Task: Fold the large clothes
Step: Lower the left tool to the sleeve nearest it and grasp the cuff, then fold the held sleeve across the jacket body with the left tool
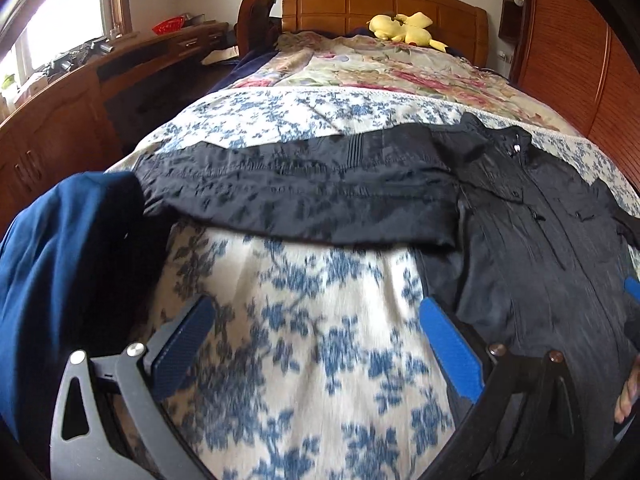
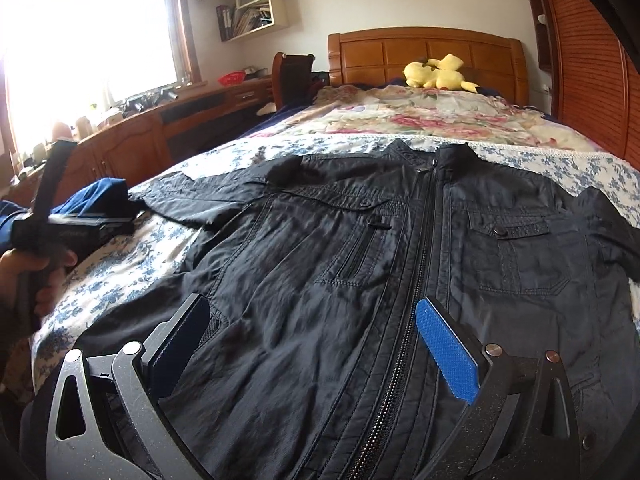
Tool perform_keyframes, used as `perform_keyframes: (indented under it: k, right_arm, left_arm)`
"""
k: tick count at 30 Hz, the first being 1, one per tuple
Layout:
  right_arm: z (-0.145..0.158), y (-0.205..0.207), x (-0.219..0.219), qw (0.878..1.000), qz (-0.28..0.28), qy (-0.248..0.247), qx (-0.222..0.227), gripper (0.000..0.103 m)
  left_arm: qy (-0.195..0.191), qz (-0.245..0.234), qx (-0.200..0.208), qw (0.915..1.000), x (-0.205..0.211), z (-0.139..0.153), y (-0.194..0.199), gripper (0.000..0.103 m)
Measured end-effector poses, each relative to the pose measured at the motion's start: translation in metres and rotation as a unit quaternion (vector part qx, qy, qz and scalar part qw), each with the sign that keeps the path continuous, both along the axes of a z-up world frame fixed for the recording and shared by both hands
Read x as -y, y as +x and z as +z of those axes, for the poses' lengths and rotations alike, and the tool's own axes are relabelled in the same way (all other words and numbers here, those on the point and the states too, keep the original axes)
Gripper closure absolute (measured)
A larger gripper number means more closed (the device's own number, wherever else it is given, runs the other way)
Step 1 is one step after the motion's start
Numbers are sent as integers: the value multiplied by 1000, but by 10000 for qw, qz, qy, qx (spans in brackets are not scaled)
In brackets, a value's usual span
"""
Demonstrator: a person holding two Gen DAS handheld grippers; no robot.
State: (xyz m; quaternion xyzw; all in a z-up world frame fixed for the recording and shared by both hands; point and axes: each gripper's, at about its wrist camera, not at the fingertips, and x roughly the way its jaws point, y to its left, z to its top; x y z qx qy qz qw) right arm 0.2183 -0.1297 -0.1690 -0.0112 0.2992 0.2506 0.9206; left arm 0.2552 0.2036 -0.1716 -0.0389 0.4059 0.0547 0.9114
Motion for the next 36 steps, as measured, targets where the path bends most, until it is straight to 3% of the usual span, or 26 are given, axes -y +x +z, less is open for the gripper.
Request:
perform_keyframes:
  k: [7, 13, 18, 20, 23, 25, 27, 30, 36]
  right_arm:
    - [0, -5, -3, 9999, 3, -97, 120, 0]
    - [2, -7, -4, 9998, 1, -101, 153, 0]
    - [2, -6, -5, 9998, 3, -93, 152, 0]
    - [2, -7, -5, 9998, 0, -92, 153, 0]
    - [3, -6, -4, 9998, -1, -72, 159, 0]
    - [3, -7, -4, 9999, 0, -76, 153, 0]
    - [3, -7, -4, 9998, 2, -79, 155, 0]
    - [3, -7, -4, 9998, 2, -76, 163, 0]
    - [4, -8, -3, 9998, 1, -10, 195, 0]
  left_arm:
    - [-355, 174, -61, 9992, -20, -8, 48, 23]
    - [-647, 549, -251, 9961, -43, -24, 78, 24]
    - [-1147, 760, -334, 9899, -54, -37, 87, 26]
    - [-1336, 865, -402, 9864, -58, -44, 92, 35]
    - [-1378, 911, -358, 9856, -60, -45, 98, 60]
    - [-1447, 850, -372, 9851, -60, -46, 103, 86]
    - [-1466, 773, -390, 9854, -57, -43, 109, 97]
    - [-1135, 667, -275, 9909, -44, -28, 113, 103]
    - [-751, 242, 138, 9968, -3, 22, 108, 103]
